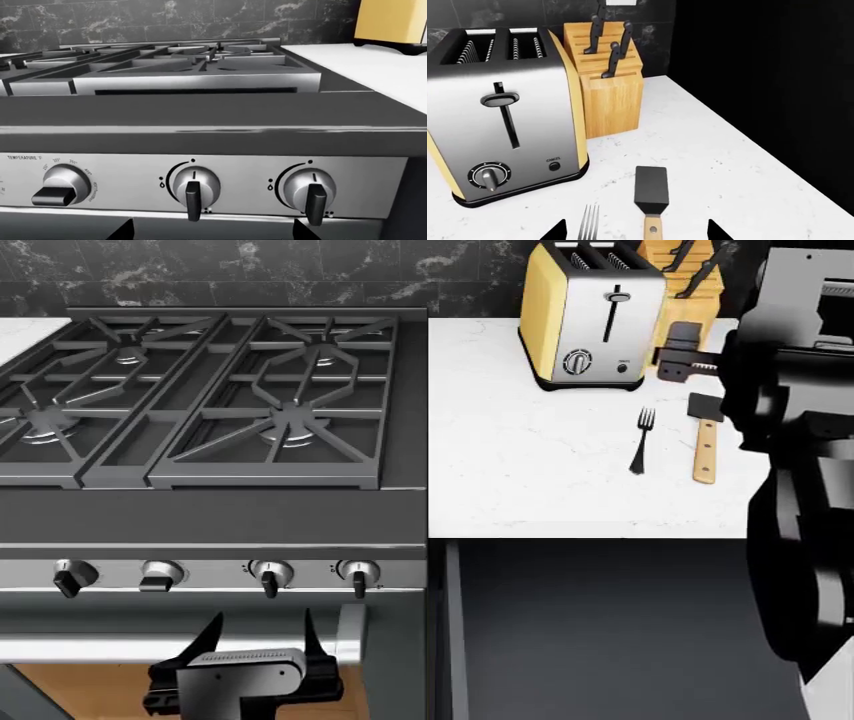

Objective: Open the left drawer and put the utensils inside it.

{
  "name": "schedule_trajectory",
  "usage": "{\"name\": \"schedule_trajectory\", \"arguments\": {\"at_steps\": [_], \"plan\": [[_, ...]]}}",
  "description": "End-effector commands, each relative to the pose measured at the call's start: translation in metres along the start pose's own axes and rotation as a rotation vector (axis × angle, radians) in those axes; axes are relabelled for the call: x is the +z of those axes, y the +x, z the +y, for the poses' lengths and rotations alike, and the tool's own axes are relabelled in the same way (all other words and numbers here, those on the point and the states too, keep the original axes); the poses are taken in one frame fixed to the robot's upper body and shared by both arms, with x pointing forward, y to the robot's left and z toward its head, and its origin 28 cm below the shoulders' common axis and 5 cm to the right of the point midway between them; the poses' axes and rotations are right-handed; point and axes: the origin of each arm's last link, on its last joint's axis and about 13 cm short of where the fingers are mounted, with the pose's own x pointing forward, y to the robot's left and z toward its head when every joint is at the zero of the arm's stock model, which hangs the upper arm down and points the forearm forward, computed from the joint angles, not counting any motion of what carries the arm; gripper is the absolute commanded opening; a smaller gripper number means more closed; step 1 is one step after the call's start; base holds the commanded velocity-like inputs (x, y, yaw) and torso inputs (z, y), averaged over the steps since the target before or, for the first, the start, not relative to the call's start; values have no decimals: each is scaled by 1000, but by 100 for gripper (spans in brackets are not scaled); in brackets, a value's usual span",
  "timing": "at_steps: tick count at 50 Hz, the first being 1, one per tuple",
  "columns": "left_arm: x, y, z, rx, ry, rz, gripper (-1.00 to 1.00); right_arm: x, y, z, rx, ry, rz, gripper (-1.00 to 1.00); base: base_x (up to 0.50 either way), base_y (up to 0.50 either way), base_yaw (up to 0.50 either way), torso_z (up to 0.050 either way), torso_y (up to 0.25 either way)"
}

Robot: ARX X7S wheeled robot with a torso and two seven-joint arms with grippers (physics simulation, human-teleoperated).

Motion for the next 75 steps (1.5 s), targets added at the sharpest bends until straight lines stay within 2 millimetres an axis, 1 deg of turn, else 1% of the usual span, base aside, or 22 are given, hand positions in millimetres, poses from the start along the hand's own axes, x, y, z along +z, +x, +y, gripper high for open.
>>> {"name": "schedule_trajectory", "arguments": {"at_steps": [1, 11, 26, 36, 50, 62, 69, 75], "plan": [[-2, 2, 3, 28, -29, -11, 100, -9, 1, 1, -68, -79, 22, 100, 0, 0, 0, 0, 0], [-1, 1, 3, 23, -32, -20, 100, -11, 1, 3, -69, -95, 34, 100, 0, 0, 0, 0, -18], [-1, 1, 3, 20, -24, -19, 100, -12, 1, 1, -68, -99, 51, 100, 0, 0, 0, 0, -250], [0, 2, 2, 18, -25, -22, 100, -9, 1, -2, -99, -106, 34, 100, 0, 0, 0, 0, -250], [-1, 1, 3, 15, -35, -27, 100, 2, -1, -10, -155, -126, 3, 100, 0, 0, 0, 0, -1], [-2, 2, 3, 19, -33, -26, 100, 3, 0, -14, -182, -132, -5, 100, 0, 0, 0, 0, 0], [-2, 1, 3, 22, -25, -23, 100, -3, 1, -13, -168, -124, 16, 100, 0, 0, 0, 0, 0], [-2, 1, 3, 26, -19, -19, 100, -6, 1, -13, -155, -122, 33, 100, 0, 0, 0, 0, -126]]}}
